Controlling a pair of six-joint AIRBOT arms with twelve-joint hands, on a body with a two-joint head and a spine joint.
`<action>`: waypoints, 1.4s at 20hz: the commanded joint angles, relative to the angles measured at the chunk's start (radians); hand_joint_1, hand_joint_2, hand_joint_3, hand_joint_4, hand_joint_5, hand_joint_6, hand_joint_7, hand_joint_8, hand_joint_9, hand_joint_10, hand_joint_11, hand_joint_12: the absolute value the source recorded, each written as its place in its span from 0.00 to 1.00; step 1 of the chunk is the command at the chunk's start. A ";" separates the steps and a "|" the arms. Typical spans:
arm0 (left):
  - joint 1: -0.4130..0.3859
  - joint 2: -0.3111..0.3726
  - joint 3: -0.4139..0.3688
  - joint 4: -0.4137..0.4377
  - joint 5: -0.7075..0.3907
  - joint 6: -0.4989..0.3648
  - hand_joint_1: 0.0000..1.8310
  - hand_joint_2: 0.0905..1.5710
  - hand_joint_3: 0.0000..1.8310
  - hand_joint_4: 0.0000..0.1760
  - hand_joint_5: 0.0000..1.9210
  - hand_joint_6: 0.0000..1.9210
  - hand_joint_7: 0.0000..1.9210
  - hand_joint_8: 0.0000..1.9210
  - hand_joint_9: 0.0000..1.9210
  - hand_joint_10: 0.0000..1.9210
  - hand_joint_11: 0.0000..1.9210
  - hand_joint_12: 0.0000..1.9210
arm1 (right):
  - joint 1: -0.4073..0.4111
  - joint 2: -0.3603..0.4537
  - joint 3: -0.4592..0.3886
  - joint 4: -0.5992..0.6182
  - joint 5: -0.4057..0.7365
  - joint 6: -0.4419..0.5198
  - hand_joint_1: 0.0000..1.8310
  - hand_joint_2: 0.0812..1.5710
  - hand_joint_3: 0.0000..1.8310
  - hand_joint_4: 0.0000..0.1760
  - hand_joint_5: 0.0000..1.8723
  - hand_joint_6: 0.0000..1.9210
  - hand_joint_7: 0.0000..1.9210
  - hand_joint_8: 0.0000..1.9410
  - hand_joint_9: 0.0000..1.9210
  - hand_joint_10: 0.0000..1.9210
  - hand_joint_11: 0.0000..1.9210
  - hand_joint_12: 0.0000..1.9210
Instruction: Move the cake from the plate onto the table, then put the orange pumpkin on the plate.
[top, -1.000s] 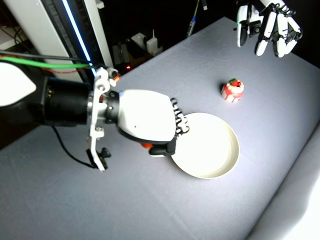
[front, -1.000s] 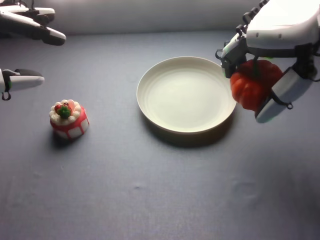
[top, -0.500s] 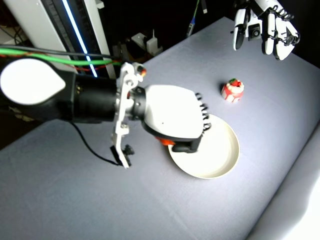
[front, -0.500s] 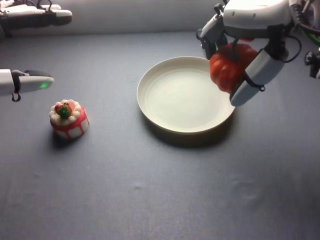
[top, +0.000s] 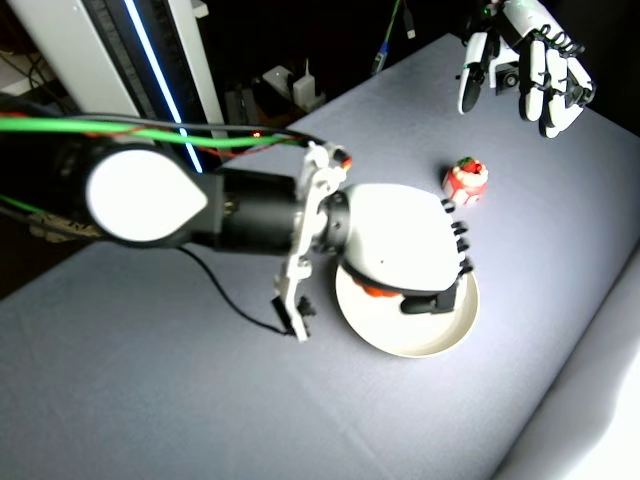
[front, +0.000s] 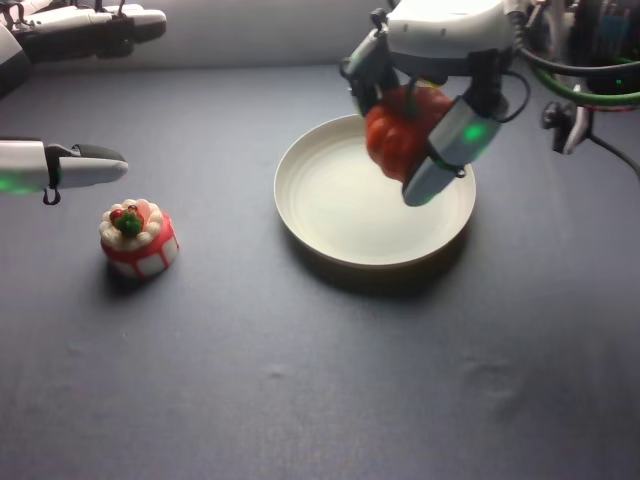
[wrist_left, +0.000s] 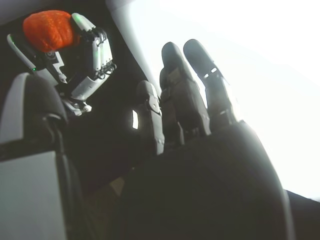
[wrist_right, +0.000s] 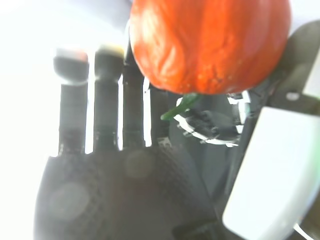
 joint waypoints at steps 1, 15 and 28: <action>-0.014 -0.001 0.007 -0.050 -0.121 -0.002 0.52 0.66 0.00 0.54 0.15 0.00 0.15 0.00 0.24 0.00 0.00 0.59 | 0.004 -0.002 0.010 0.029 0.057 -0.003 0.62 0.54 0.31 0.00 0.49 0.66 0.54 0.88 0.55 0.99 0.58 1.00; -0.022 -0.034 0.025 -0.042 -0.136 -0.002 0.53 0.68 0.00 0.52 0.18 0.00 0.14 0.00 0.20 0.00 0.00 0.58 | -0.058 -0.056 0.095 0.092 0.064 -0.003 0.65 0.59 0.25 0.09 0.46 0.66 0.46 0.71 0.44 0.91 0.44 1.00; -0.026 -0.041 0.029 -0.040 -0.143 -0.002 0.53 0.65 0.00 0.52 0.23 0.01 0.16 0.00 0.24 0.00 0.00 0.67 | -0.091 -0.064 0.131 0.157 0.059 -0.003 0.52 0.74 0.00 0.95 0.43 0.65 0.38 0.10 0.24 0.18 0.01 0.70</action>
